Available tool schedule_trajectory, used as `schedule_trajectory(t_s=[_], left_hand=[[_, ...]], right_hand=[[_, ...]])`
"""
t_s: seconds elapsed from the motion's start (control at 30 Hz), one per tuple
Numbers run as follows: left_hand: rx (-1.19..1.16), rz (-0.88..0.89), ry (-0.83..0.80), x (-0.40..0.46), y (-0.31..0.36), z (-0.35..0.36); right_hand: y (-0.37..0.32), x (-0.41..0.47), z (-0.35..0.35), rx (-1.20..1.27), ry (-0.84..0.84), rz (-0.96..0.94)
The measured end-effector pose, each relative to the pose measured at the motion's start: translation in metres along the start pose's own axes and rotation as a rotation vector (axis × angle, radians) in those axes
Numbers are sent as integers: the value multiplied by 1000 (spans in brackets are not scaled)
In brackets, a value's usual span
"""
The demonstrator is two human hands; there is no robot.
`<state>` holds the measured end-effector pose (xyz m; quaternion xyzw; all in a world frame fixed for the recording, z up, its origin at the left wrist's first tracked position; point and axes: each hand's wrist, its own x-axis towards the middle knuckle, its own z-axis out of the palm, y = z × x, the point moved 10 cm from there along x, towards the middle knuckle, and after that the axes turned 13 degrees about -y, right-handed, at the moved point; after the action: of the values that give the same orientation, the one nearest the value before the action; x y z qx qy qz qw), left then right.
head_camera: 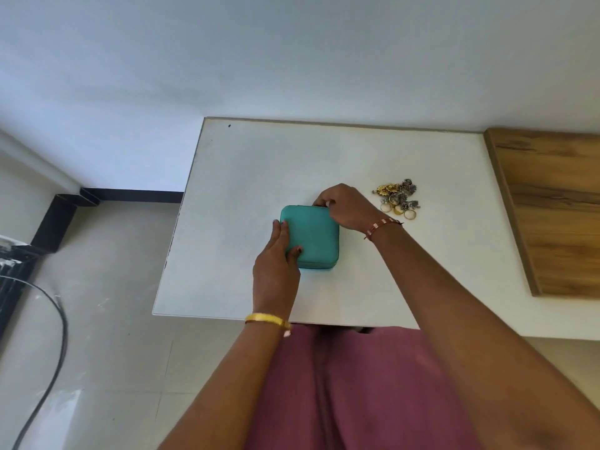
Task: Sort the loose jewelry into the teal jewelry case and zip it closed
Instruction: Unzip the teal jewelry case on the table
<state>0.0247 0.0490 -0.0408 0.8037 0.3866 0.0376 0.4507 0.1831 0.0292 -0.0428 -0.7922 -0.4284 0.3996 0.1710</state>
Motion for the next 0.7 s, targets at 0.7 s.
schedule_trajectory(t_s=[0.7], left_hand=[[250, -155, -47, 3, 1, -8]], right_hand=[[36, -45, -14, -21, 355, 23]])
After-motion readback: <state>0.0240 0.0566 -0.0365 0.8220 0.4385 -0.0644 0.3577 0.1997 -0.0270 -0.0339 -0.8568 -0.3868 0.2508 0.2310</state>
